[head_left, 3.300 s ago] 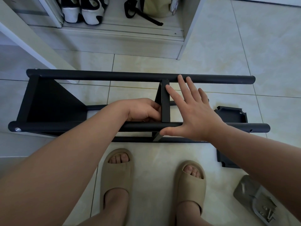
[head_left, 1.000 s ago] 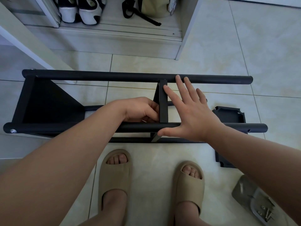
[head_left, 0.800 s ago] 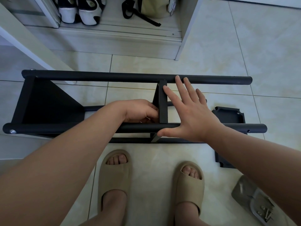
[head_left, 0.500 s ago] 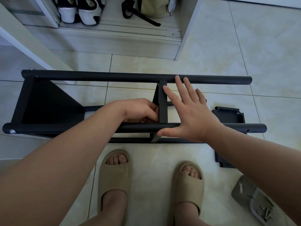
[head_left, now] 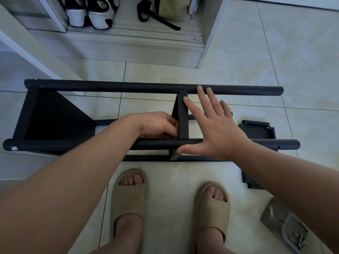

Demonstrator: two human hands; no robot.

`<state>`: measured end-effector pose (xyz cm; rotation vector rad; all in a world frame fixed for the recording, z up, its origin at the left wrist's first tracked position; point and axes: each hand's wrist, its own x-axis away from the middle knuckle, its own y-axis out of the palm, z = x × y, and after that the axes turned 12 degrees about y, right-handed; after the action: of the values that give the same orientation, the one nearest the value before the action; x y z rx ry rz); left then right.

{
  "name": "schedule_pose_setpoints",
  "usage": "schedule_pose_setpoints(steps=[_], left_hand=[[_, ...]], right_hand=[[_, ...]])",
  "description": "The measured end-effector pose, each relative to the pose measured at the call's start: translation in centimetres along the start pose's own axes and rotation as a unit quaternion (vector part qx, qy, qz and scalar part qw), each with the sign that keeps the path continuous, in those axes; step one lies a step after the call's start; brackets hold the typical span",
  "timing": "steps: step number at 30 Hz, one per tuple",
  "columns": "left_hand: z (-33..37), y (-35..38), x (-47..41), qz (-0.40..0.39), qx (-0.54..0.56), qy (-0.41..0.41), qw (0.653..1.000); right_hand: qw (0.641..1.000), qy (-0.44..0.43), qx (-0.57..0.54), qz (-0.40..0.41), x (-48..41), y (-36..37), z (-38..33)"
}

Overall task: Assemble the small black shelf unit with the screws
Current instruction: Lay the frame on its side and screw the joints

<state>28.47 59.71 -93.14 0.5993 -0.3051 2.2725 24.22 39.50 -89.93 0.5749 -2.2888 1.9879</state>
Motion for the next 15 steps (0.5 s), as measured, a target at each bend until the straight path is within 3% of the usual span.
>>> schedule_pose_setpoints(steps=[5,10,15], left_hand=[[-0.08,0.03,-0.23,0.003,0.066,0.011,0.998],[0.07,0.02,0.04,-0.005,-0.043,-0.001,0.999],[0.51,0.17,0.32,0.003,-0.027,-0.002,1.000]], right_hand=[[1.000,-0.001,0.001,0.001,-0.05,0.01,0.07],[1.000,-0.003,-0.004,0.005,-0.06,0.09,0.09],[1.000,-0.003,-0.002,0.006,-0.03,0.10,0.08]])
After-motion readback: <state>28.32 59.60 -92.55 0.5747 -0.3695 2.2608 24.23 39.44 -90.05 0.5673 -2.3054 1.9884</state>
